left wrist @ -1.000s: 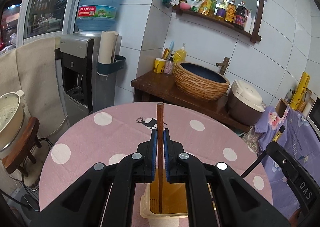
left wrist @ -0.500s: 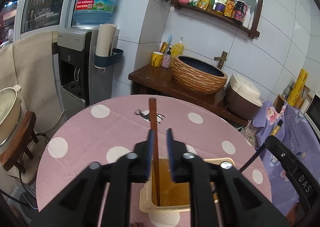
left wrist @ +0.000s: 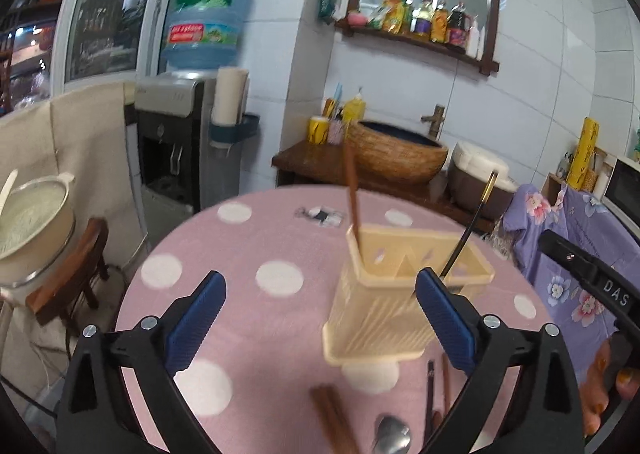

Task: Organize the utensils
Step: 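Open left tool while right tool opens, releasing chopsticks into the holder, then move left tool to another brown chopstick while right tool approaches a brown chopstick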

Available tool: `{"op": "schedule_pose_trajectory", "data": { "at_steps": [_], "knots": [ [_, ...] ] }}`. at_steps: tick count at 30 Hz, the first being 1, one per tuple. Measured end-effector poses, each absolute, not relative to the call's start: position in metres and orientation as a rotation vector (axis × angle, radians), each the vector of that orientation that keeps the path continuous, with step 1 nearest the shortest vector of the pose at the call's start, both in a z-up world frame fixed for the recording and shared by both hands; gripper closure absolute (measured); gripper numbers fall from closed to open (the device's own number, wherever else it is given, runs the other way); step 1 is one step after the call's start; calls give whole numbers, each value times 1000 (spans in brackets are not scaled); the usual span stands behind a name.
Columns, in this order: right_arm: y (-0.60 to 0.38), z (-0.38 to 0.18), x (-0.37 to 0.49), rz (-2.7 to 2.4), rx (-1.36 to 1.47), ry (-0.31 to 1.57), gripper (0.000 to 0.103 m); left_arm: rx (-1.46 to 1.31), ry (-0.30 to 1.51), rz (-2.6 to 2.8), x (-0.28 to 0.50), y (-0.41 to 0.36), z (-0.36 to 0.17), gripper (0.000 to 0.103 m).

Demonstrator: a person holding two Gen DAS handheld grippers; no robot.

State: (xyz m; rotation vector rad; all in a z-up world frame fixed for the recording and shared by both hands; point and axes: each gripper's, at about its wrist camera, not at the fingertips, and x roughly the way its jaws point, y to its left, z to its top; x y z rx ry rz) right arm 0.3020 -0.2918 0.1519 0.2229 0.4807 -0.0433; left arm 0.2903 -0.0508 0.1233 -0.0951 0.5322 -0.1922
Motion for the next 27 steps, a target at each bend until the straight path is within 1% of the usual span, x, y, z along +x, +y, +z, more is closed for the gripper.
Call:
{"op": "schedule_pose_trajectory", "data": {
  "at_steps": [4, 5, 6, 8, 10, 14, 20, 27],
  "knots": [
    [-298, 115, 289, -54, 252, 597, 46, -70, 648, -161, 283, -35, 84, 10],
    [-299, 105, 286, -56, 257, 622, 46, -69, 676, -158, 282, -33, 74, 16],
    [-299, 96, 283, -58, 260, 644, 46, -67, 701, -160, 279, -31, 66, 20],
    [-298, 78, 279, -61, 258, 687, 46, -72, 767, -168, 277, -29, 47, 34],
    [-296, 64, 275, -60, 262, 718, 46, -83, 818, -177, 274, -28, 33, 42],
    [-293, 42, 266, -56, 264, 773, 46, -65, 852, -194, 263, -35, 18, 51],
    [-284, 19, 258, -35, 250, 828, 47, -16, 893, -233, 253, -53, 0, 62],
    [-284, 10, 247, -48, 257, 833, 47, -27, 918, -245, 251, -59, -10, 63]
  ]
}}
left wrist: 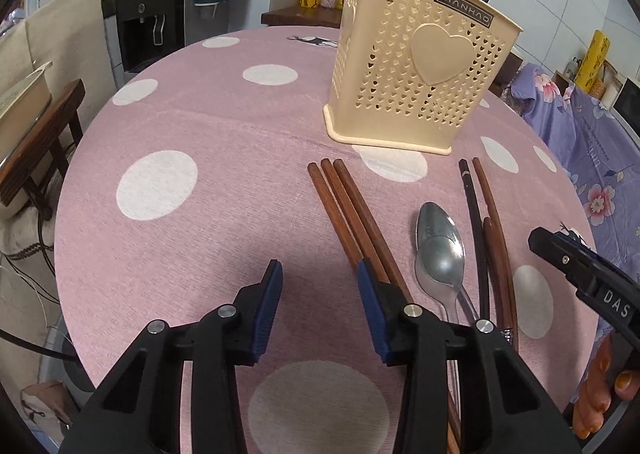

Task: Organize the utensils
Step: 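Move left tool to another brown chopstick while right tool approaches a brown chopstick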

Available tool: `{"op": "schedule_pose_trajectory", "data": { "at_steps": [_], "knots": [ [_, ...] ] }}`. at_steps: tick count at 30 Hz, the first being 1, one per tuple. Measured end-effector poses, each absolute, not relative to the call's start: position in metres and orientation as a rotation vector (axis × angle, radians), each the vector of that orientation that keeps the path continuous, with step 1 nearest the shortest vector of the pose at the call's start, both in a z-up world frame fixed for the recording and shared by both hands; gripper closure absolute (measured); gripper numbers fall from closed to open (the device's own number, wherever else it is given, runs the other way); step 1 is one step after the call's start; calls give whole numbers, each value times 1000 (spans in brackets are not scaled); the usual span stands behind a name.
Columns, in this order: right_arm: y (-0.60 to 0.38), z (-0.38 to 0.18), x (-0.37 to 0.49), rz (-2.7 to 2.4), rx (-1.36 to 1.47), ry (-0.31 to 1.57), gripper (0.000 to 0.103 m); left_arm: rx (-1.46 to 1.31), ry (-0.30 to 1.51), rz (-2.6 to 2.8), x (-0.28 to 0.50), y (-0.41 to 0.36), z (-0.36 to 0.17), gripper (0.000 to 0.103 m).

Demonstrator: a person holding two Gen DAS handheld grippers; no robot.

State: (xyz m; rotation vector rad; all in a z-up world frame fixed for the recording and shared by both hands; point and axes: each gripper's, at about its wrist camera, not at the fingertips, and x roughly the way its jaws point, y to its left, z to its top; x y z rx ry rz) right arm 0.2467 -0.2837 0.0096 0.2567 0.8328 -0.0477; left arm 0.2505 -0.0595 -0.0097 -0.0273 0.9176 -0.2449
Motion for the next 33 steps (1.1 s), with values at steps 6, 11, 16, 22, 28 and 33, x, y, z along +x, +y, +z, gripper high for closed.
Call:
{"op": "schedule_pose_trajectory", "data": {
  "at_steps": [6, 11, 16, 22, 28, 33],
  "knots": [
    [-281, 9, 242, -51, 241, 830, 47, -7, 914, -258, 251, -72, -10, 63],
    [-280, 9, 242, -50, 220, 838, 47, 54, 891, -230, 251, -78, -11, 66],
    [-287, 11, 242, -60, 233, 850, 49, 41, 909, -211, 251, -62, -10, 68],
    [-291, 12, 252, -59, 278, 872, 55, -7, 909, -193, 258, -57, -7, 68],
    [-290, 7, 280, -65, 302, 916, 63, -34, 918, -169, 263, -55, -9, 68],
    [-286, 0, 306, -108, 313, 949, 71, -63, 916, -156, 262, -48, -9, 68]
  ]
}}
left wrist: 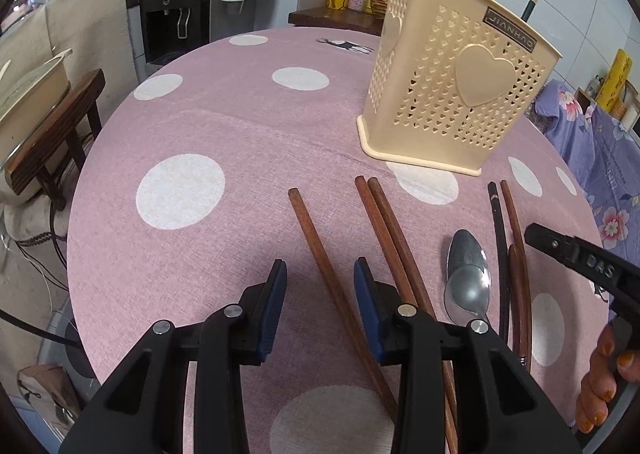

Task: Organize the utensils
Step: 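Move left tool to another brown chopstick while right tool approaches a brown chopstick, then close left tool on its chopstick while right tool grips its chopstick, lift both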

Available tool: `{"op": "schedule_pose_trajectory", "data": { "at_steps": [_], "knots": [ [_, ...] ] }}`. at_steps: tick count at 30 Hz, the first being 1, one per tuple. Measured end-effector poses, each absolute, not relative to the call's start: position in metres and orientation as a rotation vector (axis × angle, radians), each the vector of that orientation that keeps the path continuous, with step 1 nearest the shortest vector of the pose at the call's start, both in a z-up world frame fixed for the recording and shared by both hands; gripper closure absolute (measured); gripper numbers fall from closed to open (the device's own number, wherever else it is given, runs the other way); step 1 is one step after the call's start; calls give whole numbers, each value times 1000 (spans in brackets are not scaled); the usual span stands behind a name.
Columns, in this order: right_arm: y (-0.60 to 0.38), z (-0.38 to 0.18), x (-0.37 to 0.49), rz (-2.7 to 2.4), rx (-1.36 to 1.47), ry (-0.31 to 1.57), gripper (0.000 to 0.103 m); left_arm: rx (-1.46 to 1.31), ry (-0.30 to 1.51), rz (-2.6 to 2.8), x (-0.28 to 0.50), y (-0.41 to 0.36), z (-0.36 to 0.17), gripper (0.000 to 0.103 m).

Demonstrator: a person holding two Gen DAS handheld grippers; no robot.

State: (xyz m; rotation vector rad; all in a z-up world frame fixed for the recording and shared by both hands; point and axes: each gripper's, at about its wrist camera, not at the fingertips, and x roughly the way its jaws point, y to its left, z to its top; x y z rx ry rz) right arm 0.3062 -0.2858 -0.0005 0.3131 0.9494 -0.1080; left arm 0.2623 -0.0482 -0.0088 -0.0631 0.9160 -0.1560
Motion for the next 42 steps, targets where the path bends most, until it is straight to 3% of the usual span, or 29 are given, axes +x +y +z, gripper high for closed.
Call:
{"op": "schedule_pose_trajectory", "data": {
  "at_steps": [17, 21, 26, 42],
  "knots": [
    [-278, -9, 341, -200, 236, 991, 89, -37, 917, -110, 285, -59, -11, 68],
    [-278, -9, 347, -219, 221, 985, 93, -33, 918, -100, 290, -61, -11, 77],
    [-275, -10, 348, -227, 213, 977, 94, -42, 920, -84, 293, -60, -11, 92],
    [-285, -9, 353, -209, 260, 959, 95, -56, 923, -94, 299, -63, -11, 93]
  ]
}}
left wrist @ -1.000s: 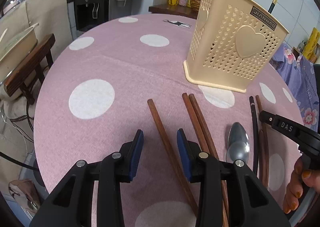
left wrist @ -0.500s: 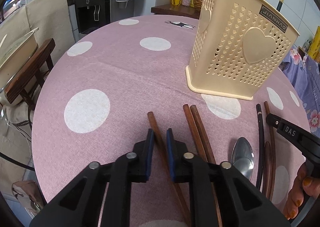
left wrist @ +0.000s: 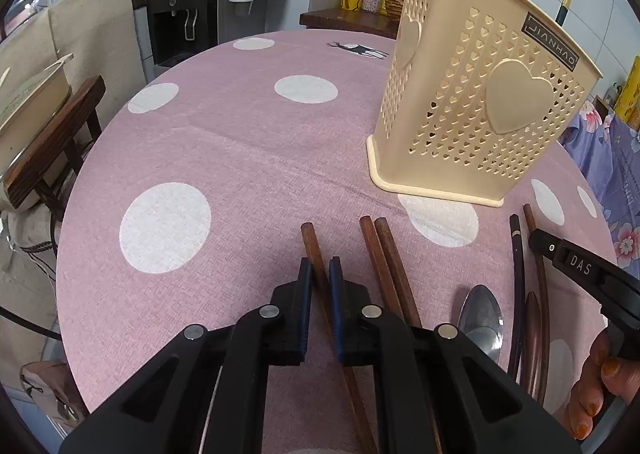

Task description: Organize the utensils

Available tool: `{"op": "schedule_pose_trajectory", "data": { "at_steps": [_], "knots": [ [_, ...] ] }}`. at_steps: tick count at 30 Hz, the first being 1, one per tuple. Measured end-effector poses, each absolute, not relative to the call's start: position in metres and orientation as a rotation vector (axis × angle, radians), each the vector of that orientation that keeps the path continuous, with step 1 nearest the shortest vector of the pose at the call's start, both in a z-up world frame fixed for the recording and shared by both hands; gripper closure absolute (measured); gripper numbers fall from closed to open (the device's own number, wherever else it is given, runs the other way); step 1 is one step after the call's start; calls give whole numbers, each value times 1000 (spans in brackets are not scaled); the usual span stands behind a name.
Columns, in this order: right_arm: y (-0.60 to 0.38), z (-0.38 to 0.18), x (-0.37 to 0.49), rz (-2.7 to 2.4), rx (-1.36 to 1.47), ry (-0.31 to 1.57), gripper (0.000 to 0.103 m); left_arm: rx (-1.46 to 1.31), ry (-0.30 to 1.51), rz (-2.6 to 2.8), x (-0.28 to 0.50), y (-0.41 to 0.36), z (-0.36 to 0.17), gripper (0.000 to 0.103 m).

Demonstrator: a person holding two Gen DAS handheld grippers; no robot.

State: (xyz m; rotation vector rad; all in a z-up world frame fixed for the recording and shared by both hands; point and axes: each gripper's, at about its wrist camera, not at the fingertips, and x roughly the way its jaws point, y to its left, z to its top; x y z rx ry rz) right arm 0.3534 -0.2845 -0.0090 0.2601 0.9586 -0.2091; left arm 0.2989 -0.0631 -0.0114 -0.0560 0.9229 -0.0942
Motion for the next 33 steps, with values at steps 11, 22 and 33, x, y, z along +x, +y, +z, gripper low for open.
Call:
{"op": "schedule_pose_trajectory", "data": {
  "at_steps": [11, 22, 33],
  "knots": [
    [-286, 1, 351, -205, 277, 916, 95, -67, 923, -108, 302, -64, -11, 94],
    [-293, 43, 330, -160, 315, 767, 96, -105, 850, -122, 298, -54, 14, 95],
    [-299, 114, 289, -88, 294, 592, 96, -117, 717, -162, 279, -47, 68, 95]
  ]
}}
